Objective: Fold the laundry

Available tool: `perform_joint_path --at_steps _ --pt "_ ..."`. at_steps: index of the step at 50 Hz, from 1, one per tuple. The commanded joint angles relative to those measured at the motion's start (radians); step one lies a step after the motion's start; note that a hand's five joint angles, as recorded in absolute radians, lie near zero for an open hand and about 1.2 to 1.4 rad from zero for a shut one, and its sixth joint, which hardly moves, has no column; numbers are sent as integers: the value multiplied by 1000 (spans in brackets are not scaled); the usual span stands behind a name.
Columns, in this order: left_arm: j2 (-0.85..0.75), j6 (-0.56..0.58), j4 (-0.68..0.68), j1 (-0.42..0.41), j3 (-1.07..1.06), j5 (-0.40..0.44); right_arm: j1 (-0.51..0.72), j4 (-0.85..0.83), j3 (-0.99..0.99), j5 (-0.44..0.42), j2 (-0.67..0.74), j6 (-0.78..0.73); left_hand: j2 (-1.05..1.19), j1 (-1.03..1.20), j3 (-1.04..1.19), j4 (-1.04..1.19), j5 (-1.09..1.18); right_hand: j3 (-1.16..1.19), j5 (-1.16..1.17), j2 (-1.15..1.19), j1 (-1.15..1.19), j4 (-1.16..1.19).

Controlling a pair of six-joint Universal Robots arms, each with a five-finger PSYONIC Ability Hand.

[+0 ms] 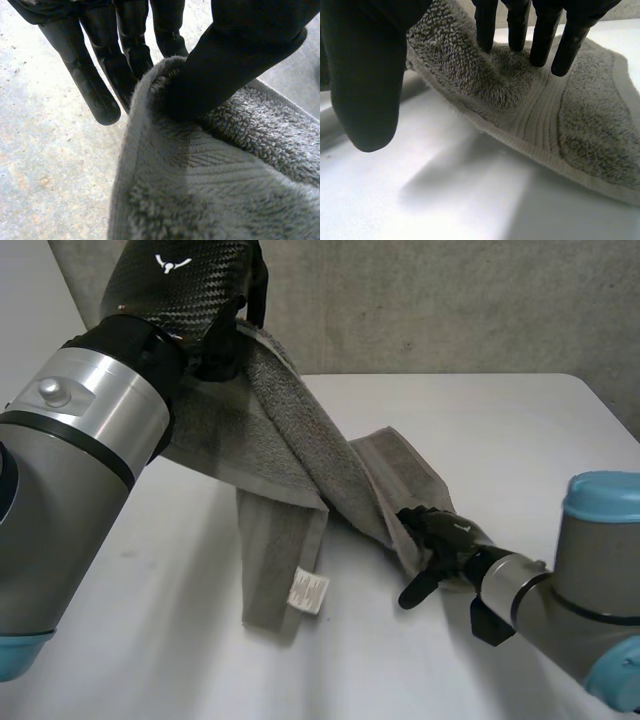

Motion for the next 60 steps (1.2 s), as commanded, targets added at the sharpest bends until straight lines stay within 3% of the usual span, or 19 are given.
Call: perform_joint_path --at_steps 1,6,8,11,13,19,21,23,24,25,27,28,30,35,41,43,46,52,60 --pt "-1 -1 -3 -3 -3 0 67 -42 -34 95 50 0 183 228 182 179 196 -25 -42 -42 -18 -42" --pt "7 -2 -3 -3 -3 -2 73 -121 -57 180 85 -12 183 228 182 179 196 98 82 81 105 81" --pt "8 -2 -2 -3 -5 -2 72 -170 -74 224 101 -21 183 228 182 179 196 350 333 333 357 333" --pt "13 -2 -3 -1 -13 -2 70 -187 -80 235 105 -32 183 228 182 179 196 415 399 398 422 398" --pt "15 -2 -5 6 -25 -3 63 -214 -95 249 105 -73 183 228 182 179 196 579 562 562 586 562" --pt "13 -1 -3 16 -57 -22 -22 -208 -103 234 79 -165 183 228 182 179 196 756 739 739 763 739" --pt "13 -1 -2 29 -83 -22 -113 -189 -104 188 62 -205 183 228 182 179 196 1060 1043 1043 1067 1043" --pt "13 -1 -2 40 -94 -22 -147 -163 -111 142 64 -220 183 228 182 179 196 1165 1148 1148 1172 1148" --pt "13 -1 0 51 -106 -22 -178 -124 -114 79 64 -225 183 228 182 179 196 1166 1149 1149 1173 1149" --pt "13 -1 0 51 -106 -22 -178 -124 -114 79 64 -225 183 228 182 179 196 1166 1149 1149 1173 1149" --pt "13 -1 0 78 -129 -20 -232 -39 -138 -54 49 -227 183 228 182 179 196 1166 1149 1149 1173 1149" --pt "13 -1 0 78 -129 -20 -232 -38 -138 -55 49 -227 183 228 182 179 196 1166 1149 1149 1173 1149" --pt "13 1 0 92 -143 -20 -287 61 -163 -156 10 -233 183 228 182 179 196 1166 1149 1149 1173 1149" --pt "5 4 -15 115 -181 -11 -327 205 -215 -230 -80 -289 183 228 182 179 196 1166 1149 1149 1173 1149" --pt "4 7 -92 115 -187 -7 -333 333 -287 -236 -231 -498 183 228 182 179 196 1166 1149 1149 1173 1149" --pt "1 30 -167 124 -181 -5 -332 435 -308 -230 -368 -666 183 228 182 179 196 1166 1149 1149 1173 1149" --pt "-8 73 -224 137 -181 -5 -332 520 -316 -224 -434 -795 183 228 182 179 196 1166 1149 1149 1173 1149" --pt "-73 146 -246 137 -197 -3 -313 577 -313 -202 -430 -895 183 228 182 179 196 1166 1149 1149 1173 1149" --pt "-297 208 -216 140 -143 -7 -147 585 -384 -53 -146 -941 183 228 182 179 196 1166 1149 1149 1173 1149"
